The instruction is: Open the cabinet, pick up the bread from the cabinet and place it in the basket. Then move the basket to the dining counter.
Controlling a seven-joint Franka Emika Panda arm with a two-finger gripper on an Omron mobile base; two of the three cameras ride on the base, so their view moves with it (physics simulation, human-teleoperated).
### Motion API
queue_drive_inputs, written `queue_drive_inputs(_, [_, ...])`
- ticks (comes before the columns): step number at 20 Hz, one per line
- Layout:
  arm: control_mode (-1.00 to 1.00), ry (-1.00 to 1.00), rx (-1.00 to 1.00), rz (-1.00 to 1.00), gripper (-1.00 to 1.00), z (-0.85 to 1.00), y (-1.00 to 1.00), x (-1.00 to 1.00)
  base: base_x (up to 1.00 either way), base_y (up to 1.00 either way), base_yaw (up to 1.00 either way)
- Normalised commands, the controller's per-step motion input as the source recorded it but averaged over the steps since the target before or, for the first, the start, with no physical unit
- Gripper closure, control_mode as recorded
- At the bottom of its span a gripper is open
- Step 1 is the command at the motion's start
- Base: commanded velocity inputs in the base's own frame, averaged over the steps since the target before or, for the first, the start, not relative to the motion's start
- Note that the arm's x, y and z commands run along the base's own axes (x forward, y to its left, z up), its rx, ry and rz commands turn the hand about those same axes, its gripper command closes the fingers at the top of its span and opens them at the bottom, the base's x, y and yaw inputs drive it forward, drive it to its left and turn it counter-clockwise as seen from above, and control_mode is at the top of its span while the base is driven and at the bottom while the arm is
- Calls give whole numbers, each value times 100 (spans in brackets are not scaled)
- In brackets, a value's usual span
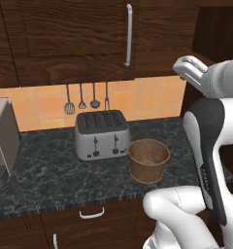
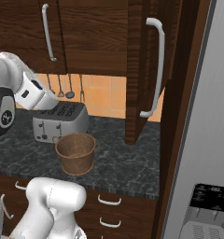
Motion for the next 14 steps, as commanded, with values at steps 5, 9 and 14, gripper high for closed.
queue_drive_inputs(5, [-100, 1, -15, 49, -100, 4, 33, 18, 0, 0, 0])
queue_drive_inputs(9, [-100, 0, -20, 28, -100, 0, 61, 25, 0, 0, 0])
queue_drive_inputs(14, [-100, 1, -27, 9, -100, 10, 75, 51, 0, 0, 0])
